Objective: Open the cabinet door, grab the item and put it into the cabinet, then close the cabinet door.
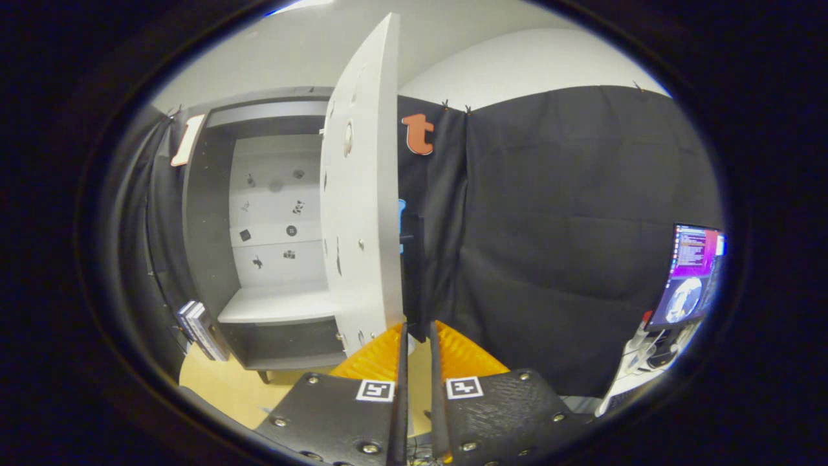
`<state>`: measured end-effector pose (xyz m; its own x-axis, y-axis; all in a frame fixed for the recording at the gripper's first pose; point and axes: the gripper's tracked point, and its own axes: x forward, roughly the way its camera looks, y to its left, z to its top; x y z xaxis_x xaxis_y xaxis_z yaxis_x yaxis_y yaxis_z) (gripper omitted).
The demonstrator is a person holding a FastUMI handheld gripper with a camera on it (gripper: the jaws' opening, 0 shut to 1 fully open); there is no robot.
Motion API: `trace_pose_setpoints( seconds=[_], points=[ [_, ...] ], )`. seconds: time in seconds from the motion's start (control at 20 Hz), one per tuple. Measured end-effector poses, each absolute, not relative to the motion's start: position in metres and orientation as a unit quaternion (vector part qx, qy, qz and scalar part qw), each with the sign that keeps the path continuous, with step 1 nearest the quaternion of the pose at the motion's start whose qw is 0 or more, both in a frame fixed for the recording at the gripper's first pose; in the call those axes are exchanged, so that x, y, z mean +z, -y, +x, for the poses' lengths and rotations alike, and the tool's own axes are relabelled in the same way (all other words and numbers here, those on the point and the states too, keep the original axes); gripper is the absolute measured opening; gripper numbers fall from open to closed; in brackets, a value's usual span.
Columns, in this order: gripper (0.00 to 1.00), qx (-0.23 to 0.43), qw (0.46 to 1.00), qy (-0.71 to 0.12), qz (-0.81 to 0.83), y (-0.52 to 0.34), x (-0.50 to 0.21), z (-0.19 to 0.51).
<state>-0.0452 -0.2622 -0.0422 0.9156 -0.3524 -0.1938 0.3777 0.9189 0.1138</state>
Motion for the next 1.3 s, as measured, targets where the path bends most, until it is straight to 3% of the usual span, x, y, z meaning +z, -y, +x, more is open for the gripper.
trace_pose_setpoints(
  seconds=[0.25,0.55,0.6,1.0,1.3],
  points=[
    [0.15,-0.170,0.979,-0.078,0.078,0.239,-0.036,-0.048],
    [0.18,-0.095,0.989,-0.082,0.083,0.165,-0.044,-0.040],
    [0.30,-0.085,0.990,-0.088,0.076,0.152,-0.050,-0.039],
    [0.82,-0.003,0.982,-0.156,0.105,0.047,-0.140,-0.014],
    [0.89,0.049,0.966,-0.225,0.115,-0.032,-0.243,0.011]
  ],
)
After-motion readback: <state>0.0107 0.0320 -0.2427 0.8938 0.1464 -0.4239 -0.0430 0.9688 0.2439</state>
